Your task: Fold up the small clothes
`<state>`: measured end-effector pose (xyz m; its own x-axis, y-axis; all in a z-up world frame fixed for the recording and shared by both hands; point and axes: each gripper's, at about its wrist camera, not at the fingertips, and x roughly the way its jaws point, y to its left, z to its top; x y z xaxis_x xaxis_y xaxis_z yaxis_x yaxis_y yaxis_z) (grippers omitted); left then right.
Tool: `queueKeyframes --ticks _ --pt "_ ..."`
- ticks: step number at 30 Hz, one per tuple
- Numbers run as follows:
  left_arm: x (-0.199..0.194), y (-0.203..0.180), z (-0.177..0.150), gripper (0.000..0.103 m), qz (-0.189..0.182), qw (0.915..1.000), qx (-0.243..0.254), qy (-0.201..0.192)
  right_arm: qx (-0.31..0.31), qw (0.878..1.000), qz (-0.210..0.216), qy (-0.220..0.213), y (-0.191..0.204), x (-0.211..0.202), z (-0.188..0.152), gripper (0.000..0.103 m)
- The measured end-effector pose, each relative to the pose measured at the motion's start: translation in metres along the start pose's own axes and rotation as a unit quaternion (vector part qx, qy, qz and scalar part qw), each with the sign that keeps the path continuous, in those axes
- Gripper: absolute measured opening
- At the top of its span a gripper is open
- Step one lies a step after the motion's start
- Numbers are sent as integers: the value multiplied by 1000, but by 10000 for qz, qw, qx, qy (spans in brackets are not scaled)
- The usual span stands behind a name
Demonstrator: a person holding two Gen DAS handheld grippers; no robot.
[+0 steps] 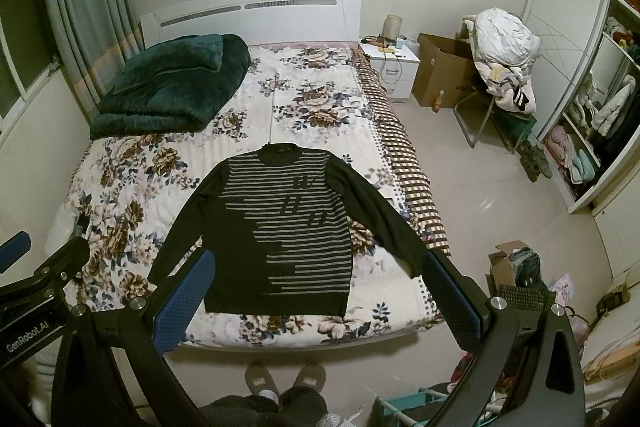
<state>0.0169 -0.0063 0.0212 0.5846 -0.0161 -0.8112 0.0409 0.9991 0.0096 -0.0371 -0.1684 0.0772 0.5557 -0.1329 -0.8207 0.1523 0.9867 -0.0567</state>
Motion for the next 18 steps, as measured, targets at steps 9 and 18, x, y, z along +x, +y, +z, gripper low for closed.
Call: queueKeyframes --ticks 9,18 --pt "-1 0 2 103 -8 10000 -11 -8 -6 10000 -2 -16 0 0 0 103" --pt "-1 0 1 103 -17 10000 -8 -7 3 10000 12 -15 1 3 -5 103"
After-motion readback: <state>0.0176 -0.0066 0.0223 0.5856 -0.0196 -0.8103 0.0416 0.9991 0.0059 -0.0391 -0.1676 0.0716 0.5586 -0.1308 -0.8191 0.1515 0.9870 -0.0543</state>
